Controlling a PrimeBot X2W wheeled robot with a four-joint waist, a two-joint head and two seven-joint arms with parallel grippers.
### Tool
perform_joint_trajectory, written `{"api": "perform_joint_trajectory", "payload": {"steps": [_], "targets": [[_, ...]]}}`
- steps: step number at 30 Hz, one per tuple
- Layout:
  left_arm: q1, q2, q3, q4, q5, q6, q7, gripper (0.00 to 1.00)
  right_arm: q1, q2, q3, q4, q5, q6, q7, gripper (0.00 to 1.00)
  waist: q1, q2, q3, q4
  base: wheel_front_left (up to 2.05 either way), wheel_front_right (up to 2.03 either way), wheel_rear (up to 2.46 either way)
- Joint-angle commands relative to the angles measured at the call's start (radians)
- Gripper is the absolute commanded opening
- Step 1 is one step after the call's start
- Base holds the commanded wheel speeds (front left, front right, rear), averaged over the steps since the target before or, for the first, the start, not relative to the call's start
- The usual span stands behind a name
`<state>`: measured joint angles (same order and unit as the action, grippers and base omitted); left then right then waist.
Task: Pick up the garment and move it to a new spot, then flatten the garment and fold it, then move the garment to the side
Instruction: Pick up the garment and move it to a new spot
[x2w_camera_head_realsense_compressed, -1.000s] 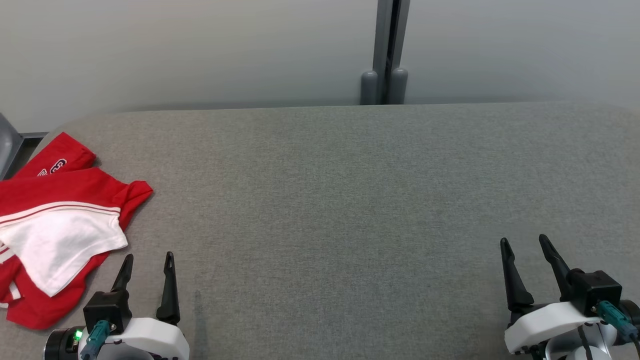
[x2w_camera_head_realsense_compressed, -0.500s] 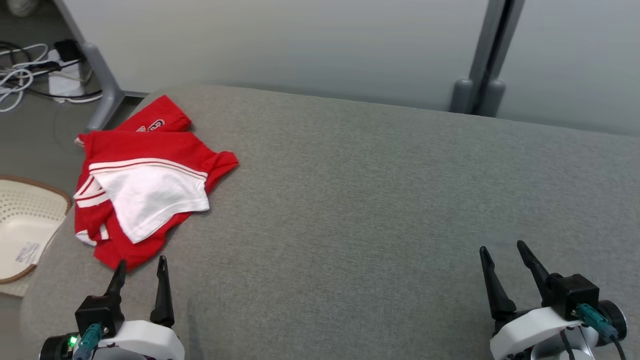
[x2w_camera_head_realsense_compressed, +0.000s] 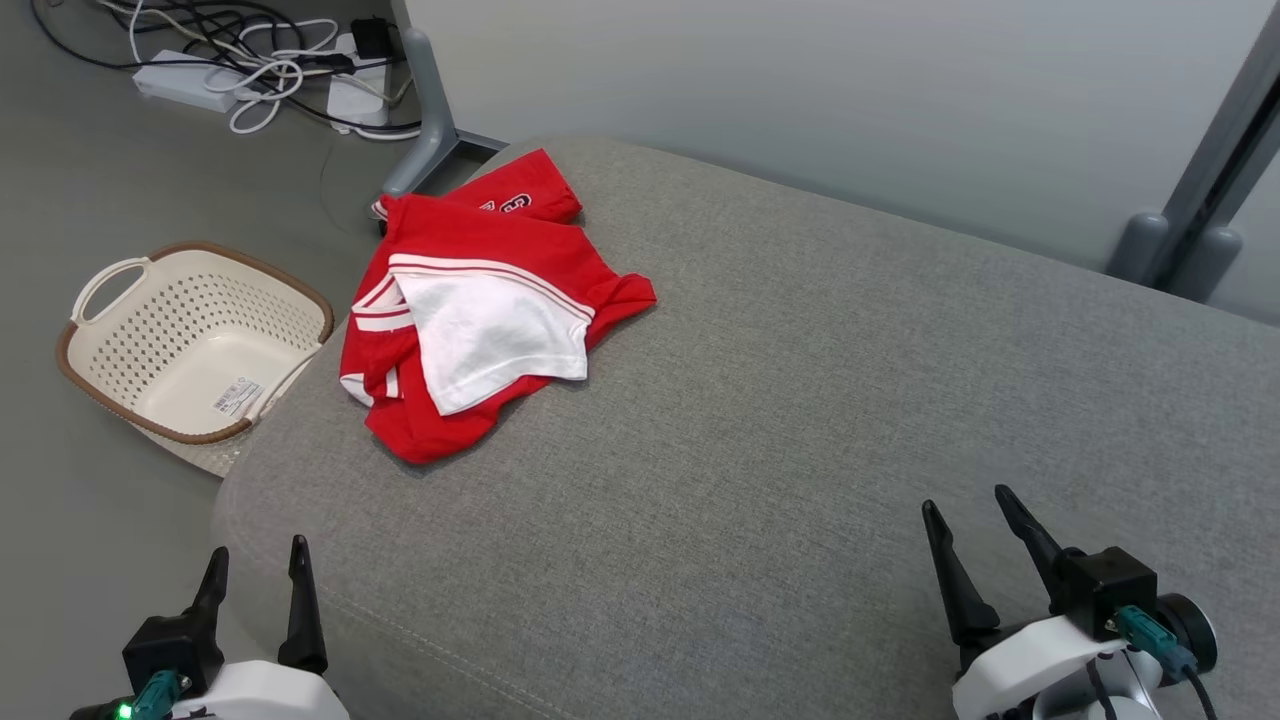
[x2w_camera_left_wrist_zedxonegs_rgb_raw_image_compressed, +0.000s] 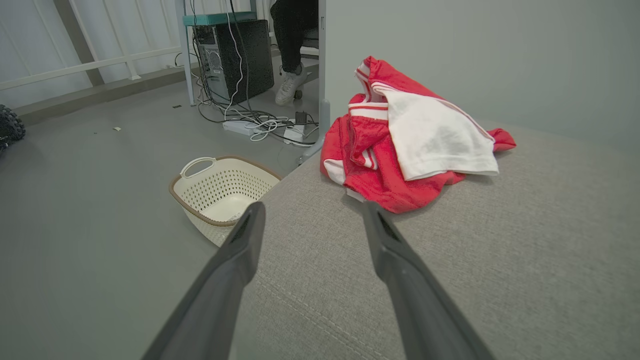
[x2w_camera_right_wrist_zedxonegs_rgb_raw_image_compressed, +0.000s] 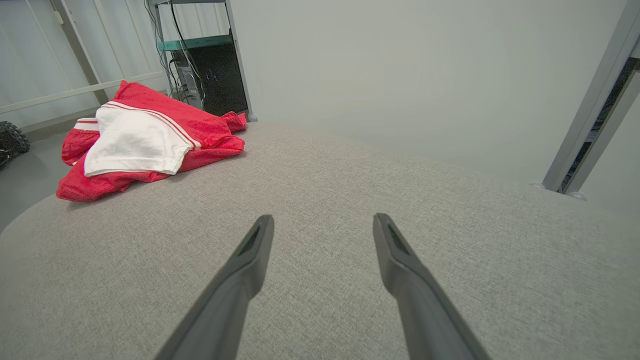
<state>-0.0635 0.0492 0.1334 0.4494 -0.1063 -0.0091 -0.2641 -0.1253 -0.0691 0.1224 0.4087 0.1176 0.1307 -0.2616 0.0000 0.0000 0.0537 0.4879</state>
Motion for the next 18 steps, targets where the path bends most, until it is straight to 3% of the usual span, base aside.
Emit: {"api": "perform_joint_trajectory", "payload": {"steps": [1, 10, 18], "targets": [[0.008, 0.002, 0.003, -0.003, -0.006, -0.004, -0.001, 1.00, -0.012, -0.003, 0.004, 0.007, -0.001, 0.000, -0.005, 1.00, 0.0000, 0.0000, 0.003, 0.019, 0.00, 0.00, 0.00], [-0.033, 0.003, -0.001, 0.021, -0.066, -0.016, -0.001, 1.00, -0.037, -0.028, 0.028, 0.010, 0.017, 0.000, -0.005, 1.00, 0.0000, 0.0000, 0.056, -0.020, 0.00, 0.00, 0.00], [-0.200, 0.007, 0.017, 0.085, -0.096, -0.049, 0.000, 1.00, -0.081, -0.082, 0.042, -0.004, 0.021, 0.000, -0.005, 1.00, 0.0000, 0.0000, 0.162, -0.102, 0.00, 0.00, 0.00]]}}
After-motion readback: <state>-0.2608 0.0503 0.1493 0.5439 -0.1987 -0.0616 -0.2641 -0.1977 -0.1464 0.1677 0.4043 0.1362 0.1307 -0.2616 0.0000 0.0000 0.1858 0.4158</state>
